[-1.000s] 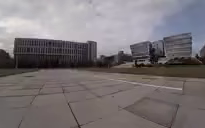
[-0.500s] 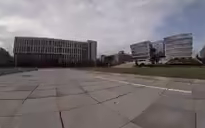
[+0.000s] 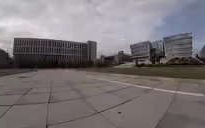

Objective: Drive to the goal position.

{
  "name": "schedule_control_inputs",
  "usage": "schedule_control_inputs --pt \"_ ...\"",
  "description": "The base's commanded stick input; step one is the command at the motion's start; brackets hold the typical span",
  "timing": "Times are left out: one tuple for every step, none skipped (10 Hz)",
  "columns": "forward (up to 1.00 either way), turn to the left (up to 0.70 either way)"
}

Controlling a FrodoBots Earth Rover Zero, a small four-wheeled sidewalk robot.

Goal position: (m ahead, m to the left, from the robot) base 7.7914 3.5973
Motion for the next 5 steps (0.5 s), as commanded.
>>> schedule_control_inputs --pt "0.7 0.0" --pt "0.7 0.0" --pt "0.7 0.0" --pt "0.7 0.0" --pt "0.7 0.0"
